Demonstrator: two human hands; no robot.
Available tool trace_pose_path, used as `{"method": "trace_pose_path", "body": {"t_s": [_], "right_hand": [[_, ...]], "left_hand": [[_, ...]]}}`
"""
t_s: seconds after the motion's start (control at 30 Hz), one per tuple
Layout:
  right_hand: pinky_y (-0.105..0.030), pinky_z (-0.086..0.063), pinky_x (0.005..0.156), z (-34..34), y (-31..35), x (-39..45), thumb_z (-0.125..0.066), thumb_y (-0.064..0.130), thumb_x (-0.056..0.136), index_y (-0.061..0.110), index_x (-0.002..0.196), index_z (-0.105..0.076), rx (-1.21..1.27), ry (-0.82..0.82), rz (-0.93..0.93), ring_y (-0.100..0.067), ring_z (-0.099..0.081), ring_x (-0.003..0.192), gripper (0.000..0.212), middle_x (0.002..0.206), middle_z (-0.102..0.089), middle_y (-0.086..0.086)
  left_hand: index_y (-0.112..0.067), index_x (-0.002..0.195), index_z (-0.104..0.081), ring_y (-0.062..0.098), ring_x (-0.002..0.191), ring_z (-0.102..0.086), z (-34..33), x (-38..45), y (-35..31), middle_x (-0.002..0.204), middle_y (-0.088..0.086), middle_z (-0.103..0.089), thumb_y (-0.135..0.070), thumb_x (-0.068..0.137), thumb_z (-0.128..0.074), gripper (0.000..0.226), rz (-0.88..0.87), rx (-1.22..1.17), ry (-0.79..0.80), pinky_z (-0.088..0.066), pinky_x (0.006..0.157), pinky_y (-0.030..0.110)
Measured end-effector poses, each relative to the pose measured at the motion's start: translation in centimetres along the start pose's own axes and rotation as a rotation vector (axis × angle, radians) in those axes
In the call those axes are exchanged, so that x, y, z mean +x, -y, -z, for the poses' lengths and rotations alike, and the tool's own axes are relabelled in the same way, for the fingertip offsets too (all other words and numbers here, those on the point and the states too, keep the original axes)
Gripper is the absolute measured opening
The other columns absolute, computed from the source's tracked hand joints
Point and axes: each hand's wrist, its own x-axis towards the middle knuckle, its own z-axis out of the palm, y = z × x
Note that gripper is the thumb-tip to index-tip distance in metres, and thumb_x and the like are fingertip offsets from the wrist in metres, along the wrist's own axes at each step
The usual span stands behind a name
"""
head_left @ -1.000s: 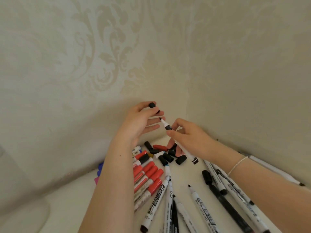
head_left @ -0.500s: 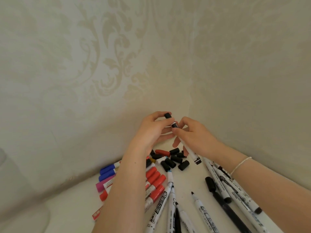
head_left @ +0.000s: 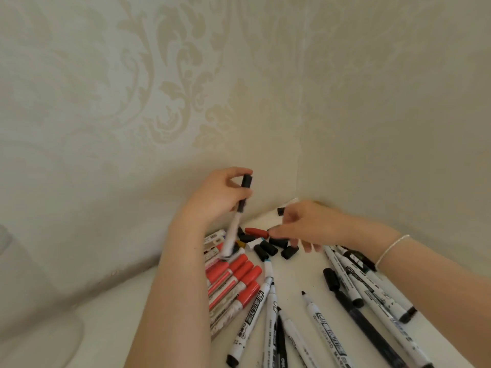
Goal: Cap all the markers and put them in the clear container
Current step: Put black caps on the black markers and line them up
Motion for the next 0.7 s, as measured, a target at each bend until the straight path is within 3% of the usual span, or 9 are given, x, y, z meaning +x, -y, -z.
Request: {"method": "trace_pose_path", "body": {"t_s": [0.1, 0.2, 0.4, 0.63, 0.7], "right_hand": [[-0.018, -0.045, 0.049, -0.6, 0.3, -0.8, -0.062, 0.038, 0.089, 0.012, 0.087, -0.055, -0.234, 0.455, -0.125, -0.011, -0.054, 0.053, 0.027, 0.075, -0.064, -0.004], [-0.018, -0.041, 0.053, -1.9, 0.5, -1.0, -0.064, 0.044, 0.086, 0.014, 0.078, -0.058, -0.381, 0.622, -0.133, -0.009, -0.053, 0.054, 0.031, 0.069, -0.062, 0.001], [-0.020, -0.033, 0.053, -3.1, 1.5, -1.4, -0.065, 0.051, 0.083, 0.016, 0.067, -0.055, -0.507, 0.604, -0.086, -0.010, -0.038, 0.050, 0.040, 0.058, -0.049, 0.003], [-0.017, -0.033, 0.054, -3.7, 2.1, -1.7, -0.061, 0.024, 0.089, 0.017, 0.066, -0.054, -0.594, 0.492, -0.071, -0.006, -0.040, 0.056, 0.025, 0.062, -0.050, 0.007], [-0.017, -0.032, 0.053, -3.8, 2.0, -1.7, -0.060, 0.023, 0.089, 0.013, 0.077, -0.057, -0.611, 0.456, -0.096, -0.006, -0.040, 0.057, 0.016, 0.064, -0.049, 0.005]], "left_hand": [[-0.024, 0.116, -0.062, 0.022, 0.092, -0.065, 1.6, -0.5, 0.7, 0.097, 0.003, -0.067, -0.013, 0.081, -0.074, 0.039, 0.137, 0.446, 0.070, -0.050, 0.082, 0.034], [-0.019, 0.104, -0.069, 0.018, 0.091, -0.062, 1.5, -0.8, 1.1, 0.091, -0.002, -0.066, -0.015, 0.078, -0.077, 0.027, 0.261, 0.625, 0.124, -0.043, 0.071, 0.028], [-0.013, 0.114, -0.069, 0.022, 0.102, -0.061, 0.4, -0.2, 2.5, 0.115, 0.006, -0.067, -0.006, 0.079, -0.072, 0.035, 0.356, 0.731, 0.170, -0.051, 0.083, 0.032], [-0.009, 0.112, -0.068, 0.024, 0.104, -0.060, 0.1, 0.3, 3.0, 0.115, 0.009, -0.065, -0.003, 0.085, -0.063, 0.028, 0.282, 0.685, 0.076, -0.048, 0.081, 0.029], [-0.012, 0.107, -0.071, 0.022, 0.102, -0.061, -0.2, 0.6, 2.8, 0.112, 0.007, -0.066, -0.002, 0.086, -0.060, 0.026, 0.210, 0.633, 0.046, -0.046, 0.080, 0.027]]}}
